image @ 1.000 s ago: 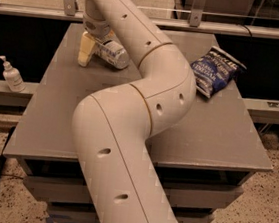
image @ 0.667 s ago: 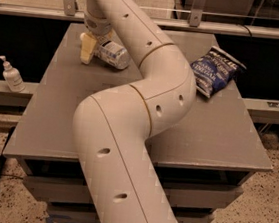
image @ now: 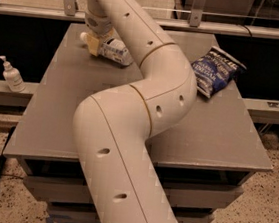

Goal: Place blue plastic bottle upright

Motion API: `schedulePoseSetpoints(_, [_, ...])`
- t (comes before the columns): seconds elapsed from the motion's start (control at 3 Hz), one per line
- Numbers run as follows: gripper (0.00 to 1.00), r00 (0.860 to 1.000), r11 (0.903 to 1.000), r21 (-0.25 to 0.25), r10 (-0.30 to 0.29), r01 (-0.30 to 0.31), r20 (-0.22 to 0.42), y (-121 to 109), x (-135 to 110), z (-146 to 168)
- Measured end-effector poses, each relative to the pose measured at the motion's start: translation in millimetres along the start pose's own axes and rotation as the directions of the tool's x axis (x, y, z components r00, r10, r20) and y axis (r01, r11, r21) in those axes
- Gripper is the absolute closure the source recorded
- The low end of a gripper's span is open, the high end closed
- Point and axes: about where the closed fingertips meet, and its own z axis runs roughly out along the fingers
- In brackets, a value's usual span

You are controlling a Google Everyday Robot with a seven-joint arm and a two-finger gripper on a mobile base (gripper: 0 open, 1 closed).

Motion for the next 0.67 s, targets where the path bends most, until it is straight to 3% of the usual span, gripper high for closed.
schedulePoseSetpoints(0.33, [1.0, 0.992, 0.9988, 0.025, 0.039, -0.042, 0.118, -12.0, 1.0, -48.9])
schedulePoseSetpoints(0.67, [1.0, 0.95, 0.9902, 0.058, 0.104, -0.127, 0.296, -23.6, 12.5, -125.6])
